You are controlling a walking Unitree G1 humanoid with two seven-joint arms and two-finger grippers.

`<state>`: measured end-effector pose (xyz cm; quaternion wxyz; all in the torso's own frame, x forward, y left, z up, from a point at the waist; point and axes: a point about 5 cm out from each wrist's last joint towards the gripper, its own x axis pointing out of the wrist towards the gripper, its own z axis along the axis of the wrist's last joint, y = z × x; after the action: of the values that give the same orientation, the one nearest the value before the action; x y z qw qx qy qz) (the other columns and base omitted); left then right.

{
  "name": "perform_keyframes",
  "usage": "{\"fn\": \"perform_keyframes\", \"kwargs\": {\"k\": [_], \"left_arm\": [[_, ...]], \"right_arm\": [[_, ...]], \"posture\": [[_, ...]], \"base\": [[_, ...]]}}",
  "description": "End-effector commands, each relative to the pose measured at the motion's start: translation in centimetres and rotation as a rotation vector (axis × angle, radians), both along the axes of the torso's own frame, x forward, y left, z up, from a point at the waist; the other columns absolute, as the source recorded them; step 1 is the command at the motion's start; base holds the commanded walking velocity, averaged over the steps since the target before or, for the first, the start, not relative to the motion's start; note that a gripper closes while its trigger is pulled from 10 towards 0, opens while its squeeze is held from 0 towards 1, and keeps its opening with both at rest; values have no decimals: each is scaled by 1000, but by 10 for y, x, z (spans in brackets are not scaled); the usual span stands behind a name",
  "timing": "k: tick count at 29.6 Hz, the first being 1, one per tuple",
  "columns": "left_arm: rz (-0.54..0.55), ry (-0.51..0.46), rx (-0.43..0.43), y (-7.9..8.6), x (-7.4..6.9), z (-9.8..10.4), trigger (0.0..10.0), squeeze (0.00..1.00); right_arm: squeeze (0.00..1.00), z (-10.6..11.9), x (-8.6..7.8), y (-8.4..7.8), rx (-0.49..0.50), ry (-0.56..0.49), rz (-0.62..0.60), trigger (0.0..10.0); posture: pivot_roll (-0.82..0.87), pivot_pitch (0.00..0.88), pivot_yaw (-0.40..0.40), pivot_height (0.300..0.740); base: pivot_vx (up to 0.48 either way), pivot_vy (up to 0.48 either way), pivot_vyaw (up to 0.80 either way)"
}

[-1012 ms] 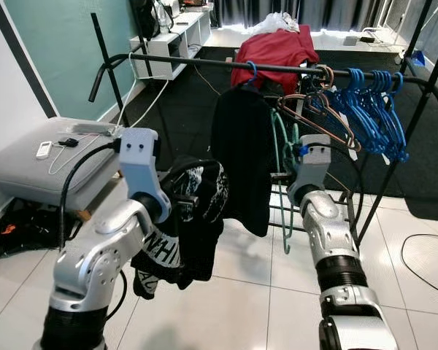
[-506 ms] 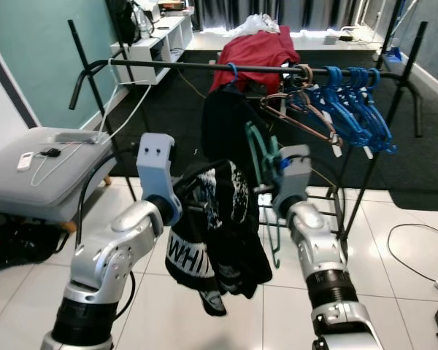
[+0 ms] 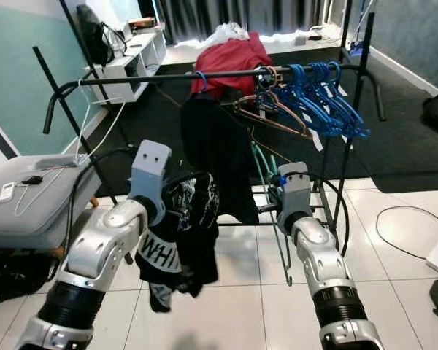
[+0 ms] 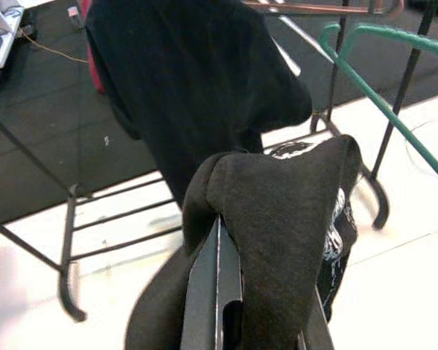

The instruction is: Hang hanger

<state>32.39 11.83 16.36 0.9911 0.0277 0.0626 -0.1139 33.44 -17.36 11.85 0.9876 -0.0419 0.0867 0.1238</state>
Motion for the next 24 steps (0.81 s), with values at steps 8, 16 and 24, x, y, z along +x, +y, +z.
{"fn": "perform_keyframes", "kwargs": {"k": [8,16,24], "left_arm": [[176,-34,-49,42,-13,-9,10000,0],[244,-19,-23,73,-17,-20,10000,0],[229,-18,-59,77,-24,-27,10000,0]], "right_arm": [[0,4,4,1,-30,-3,62,10000],[0,4,4,-1,-56,3,75,10000],[0,4,4,-2,-77,4,82,10000]], "posture": [[-113,15,-48,740],[-97,30,-43,740],[-85,43,-51,740]], "base": [[0,0,794],[0,0,794],[0,0,794]]}}
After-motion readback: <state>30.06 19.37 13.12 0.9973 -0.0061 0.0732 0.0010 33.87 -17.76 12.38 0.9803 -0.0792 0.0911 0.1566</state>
